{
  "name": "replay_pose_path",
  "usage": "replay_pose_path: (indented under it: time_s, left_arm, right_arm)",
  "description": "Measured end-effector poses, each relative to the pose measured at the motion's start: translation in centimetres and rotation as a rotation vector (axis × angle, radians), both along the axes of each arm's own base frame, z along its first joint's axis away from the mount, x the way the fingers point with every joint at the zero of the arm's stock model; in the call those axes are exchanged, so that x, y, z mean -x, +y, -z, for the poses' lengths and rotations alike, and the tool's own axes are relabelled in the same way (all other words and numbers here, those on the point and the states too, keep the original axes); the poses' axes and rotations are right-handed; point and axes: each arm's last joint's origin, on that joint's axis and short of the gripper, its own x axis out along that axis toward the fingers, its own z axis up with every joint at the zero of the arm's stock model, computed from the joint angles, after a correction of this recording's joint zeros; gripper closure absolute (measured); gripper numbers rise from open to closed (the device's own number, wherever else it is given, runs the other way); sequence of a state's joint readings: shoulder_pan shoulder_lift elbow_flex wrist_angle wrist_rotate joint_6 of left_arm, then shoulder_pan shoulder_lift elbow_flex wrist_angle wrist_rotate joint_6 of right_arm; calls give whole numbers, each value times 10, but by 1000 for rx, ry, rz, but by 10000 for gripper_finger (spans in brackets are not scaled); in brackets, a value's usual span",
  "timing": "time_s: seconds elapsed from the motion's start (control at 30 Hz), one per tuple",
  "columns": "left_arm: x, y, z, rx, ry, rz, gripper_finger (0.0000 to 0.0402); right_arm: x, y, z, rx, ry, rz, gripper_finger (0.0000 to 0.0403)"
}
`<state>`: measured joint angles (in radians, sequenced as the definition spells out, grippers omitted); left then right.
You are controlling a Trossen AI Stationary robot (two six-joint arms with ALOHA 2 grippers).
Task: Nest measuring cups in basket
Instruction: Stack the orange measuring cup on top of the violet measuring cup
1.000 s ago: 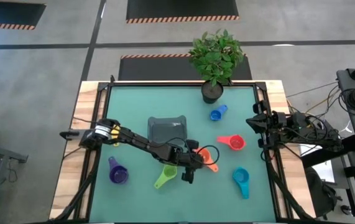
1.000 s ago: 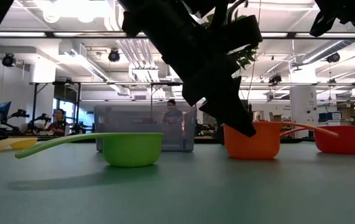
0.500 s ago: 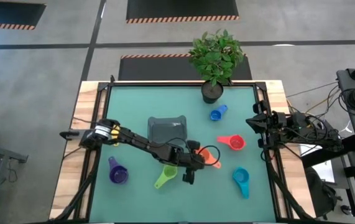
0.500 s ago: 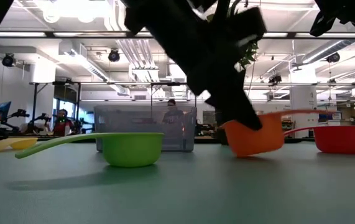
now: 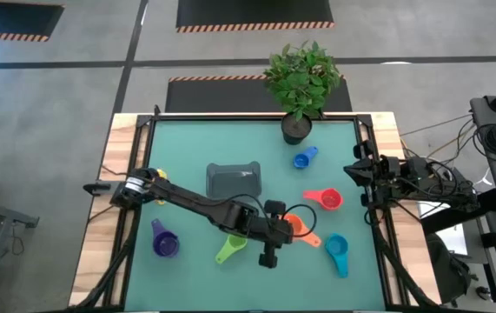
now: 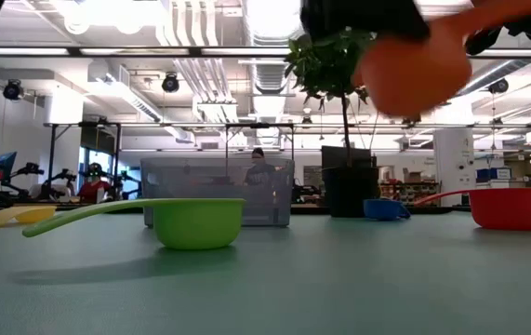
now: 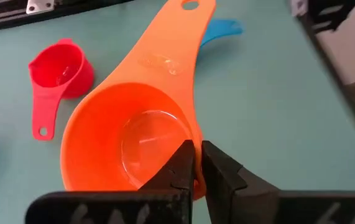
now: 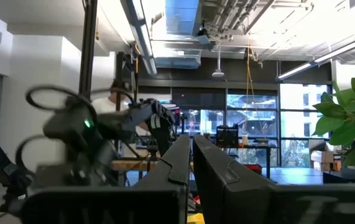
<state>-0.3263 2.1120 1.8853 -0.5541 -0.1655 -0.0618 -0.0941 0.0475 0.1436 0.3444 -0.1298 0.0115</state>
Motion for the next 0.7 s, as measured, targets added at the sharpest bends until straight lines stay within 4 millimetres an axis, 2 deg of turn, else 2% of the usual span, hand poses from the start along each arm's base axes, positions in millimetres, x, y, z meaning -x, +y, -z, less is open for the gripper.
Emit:
replay_pose_path:
  time_s: [0.2,0.33,0.43,0.53,0.63,0.7]
  left_arm:
    - [15,-17,-45,120,49,-133,401]
    - [31,-25,-71,90,13,-358,401]
    - [52,-33,-85,60,-15,-571,401]
    - [78,-38,-93,91,-14,-802,401]
    - [102,-45,-91,163,3,-1018,401]
    - [108,-57,-85,233,-16,-1062,401]
  right_arm:
    - [1,0,-1,54,-18,25,394]
    - [2,0,-4,141,-55,68,394]
    - [3,0,-6,189,-79,93,394]
    - [5,0,-9,220,-111,112,394]
    - [6,1,-10,245,-131,127,394]
    - [6,1,-11,256,-144,134,394]
